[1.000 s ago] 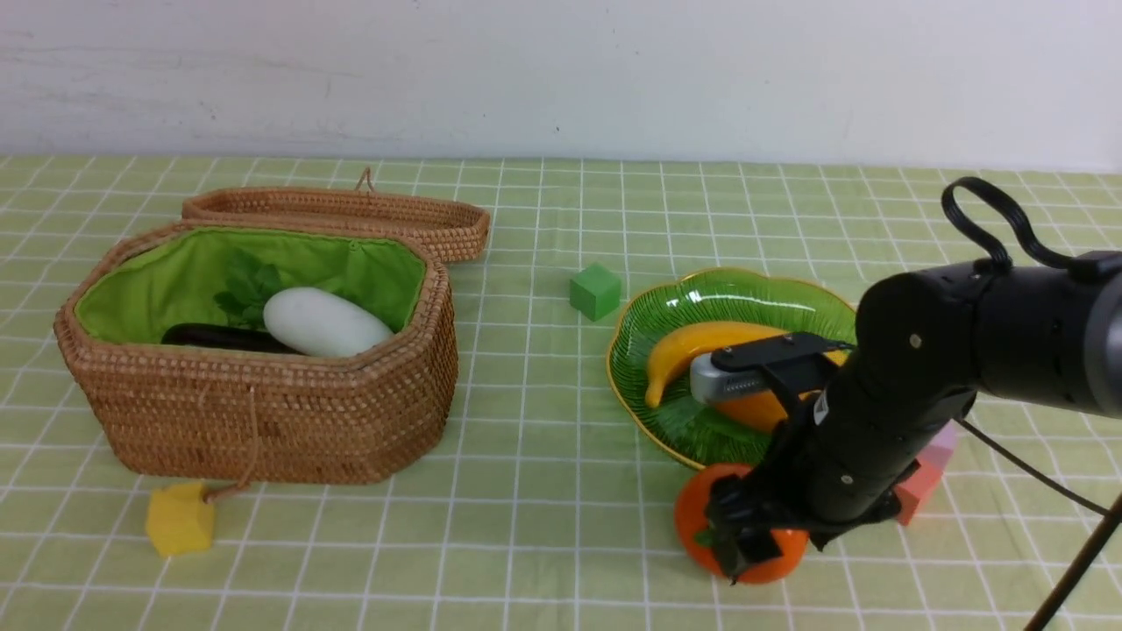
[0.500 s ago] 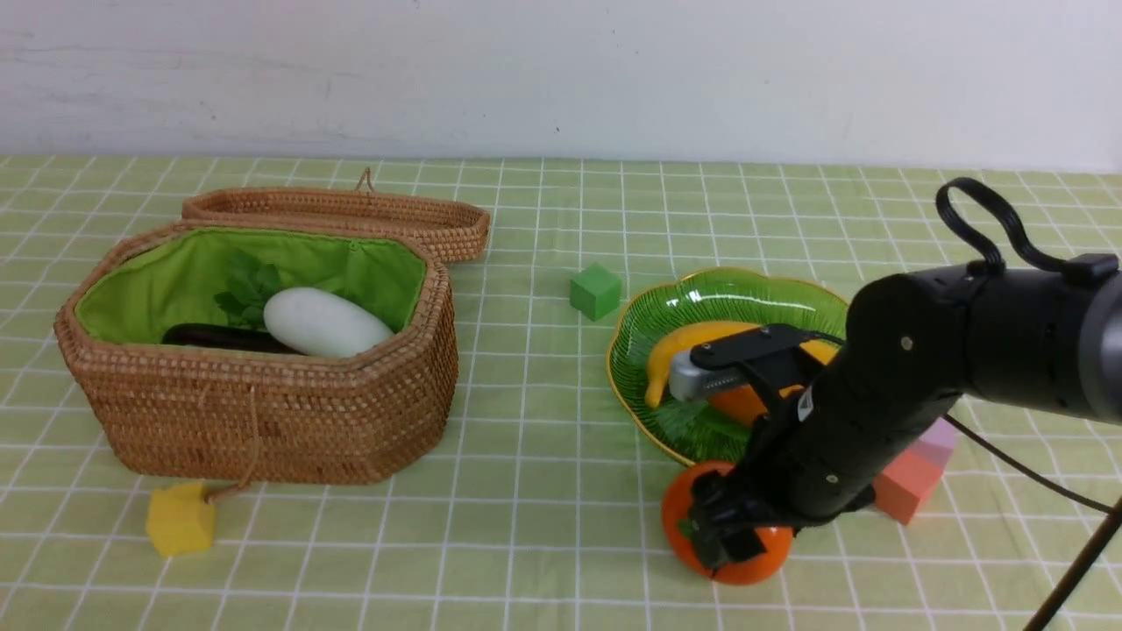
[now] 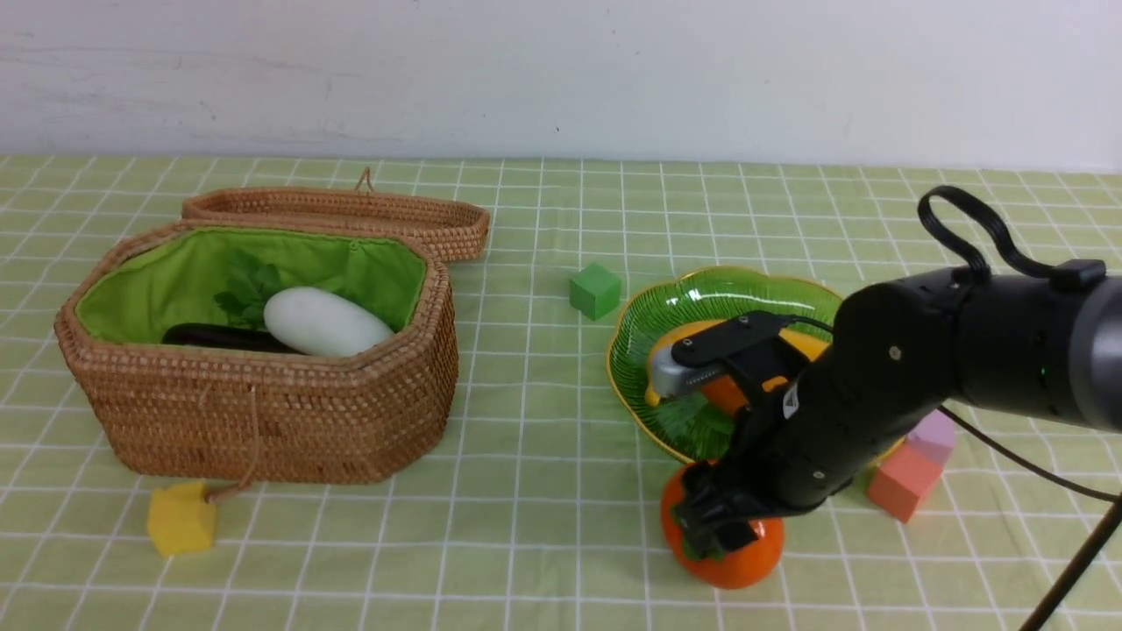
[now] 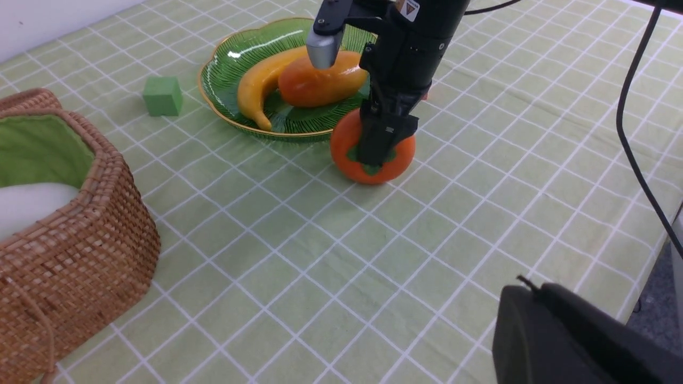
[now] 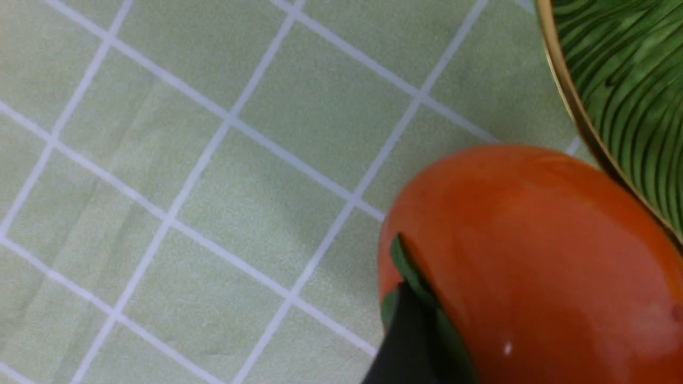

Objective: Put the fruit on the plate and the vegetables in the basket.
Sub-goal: Grab a tomato with your right arm and place it on the plate on the right.

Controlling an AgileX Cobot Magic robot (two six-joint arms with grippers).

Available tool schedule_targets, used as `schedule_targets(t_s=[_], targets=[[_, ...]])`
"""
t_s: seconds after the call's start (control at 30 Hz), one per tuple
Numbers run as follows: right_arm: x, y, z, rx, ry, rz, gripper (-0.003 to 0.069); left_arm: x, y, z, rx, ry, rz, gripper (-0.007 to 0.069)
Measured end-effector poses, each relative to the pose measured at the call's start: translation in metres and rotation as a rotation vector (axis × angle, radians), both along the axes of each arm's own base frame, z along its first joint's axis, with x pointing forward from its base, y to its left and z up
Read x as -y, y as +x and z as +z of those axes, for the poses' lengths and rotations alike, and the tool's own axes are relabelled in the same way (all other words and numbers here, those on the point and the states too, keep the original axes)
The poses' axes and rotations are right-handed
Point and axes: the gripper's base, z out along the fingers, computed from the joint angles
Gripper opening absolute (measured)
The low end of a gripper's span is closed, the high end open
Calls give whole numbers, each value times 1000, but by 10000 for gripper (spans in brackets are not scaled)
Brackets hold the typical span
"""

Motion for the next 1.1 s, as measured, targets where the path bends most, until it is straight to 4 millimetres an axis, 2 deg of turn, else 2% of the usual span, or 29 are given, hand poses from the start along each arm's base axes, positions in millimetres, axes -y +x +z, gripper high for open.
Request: schedule_targets(t_s=[0.07,0.33,0.4,0.53,0.57,0.67,0.77,0.9,1.1], targets=[[-1,-1,0,-10,11,-8,514,0,0,0,-2,1,-2,-6],[-2,-2,1,-28,26,-17,514,0,0,0,4,10,-8,-12],[-1,-4,6,-27,31,-15,514,1,0,1,15,-7,-11,-12],[-2,-4,32,12,58,-4,514,1,2,6,49,-47,2,-12],[-2,-1,48,50,79,-4,514,1,3,9,74,-71,17,-12],[5,13,81,157,130,-38,514,-1,8,17,157,-118,70,-12],[18,31,94,234,157,-96,514,-4,12,24,213,-167,118,-12],[38,55,80,239,185,-204,514,-6,14,30,272,-205,155,-12],[40,68,50,147,208,-264,514,-6,14,30,278,-198,151,-12]])
